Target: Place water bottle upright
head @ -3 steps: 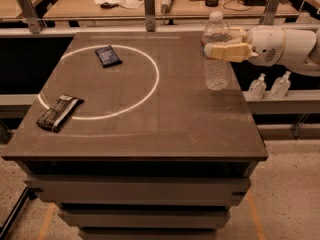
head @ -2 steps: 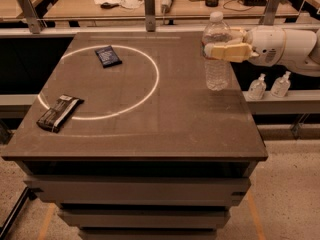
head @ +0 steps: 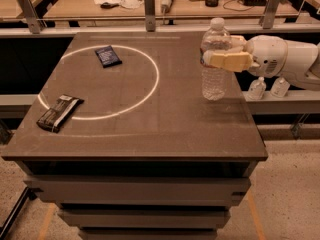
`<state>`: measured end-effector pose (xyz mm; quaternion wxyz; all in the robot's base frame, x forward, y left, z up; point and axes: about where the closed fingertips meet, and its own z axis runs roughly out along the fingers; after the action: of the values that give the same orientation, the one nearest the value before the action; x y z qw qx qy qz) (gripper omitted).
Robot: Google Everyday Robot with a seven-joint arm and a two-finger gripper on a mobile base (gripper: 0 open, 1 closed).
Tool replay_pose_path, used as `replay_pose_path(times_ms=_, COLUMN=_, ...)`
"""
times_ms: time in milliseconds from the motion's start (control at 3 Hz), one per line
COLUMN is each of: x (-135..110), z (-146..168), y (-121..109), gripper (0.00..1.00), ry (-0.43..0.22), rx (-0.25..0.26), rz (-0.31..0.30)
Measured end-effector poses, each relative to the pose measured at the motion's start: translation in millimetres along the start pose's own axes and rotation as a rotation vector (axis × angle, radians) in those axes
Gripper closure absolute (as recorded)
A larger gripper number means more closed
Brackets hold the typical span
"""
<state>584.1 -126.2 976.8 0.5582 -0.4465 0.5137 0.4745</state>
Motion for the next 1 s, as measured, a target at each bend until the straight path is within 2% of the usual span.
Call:
replay_pose_path(times_ms=333, x=-10, z=-1, y=31, gripper=1.0, ry=-0.042, rx=0.003, rz=0.016)
replay_pose_path(times_ms=667, x=-9, z=-5, y=62, gripper=0.83, ry=-0.05, rx=-0.022, rz=-0.001)
replay_pose_path(times_ms=1000, x=13, z=-14, y=72, gripper=0.61, ry=-0.042, rx=-0.057, rz=-0.026)
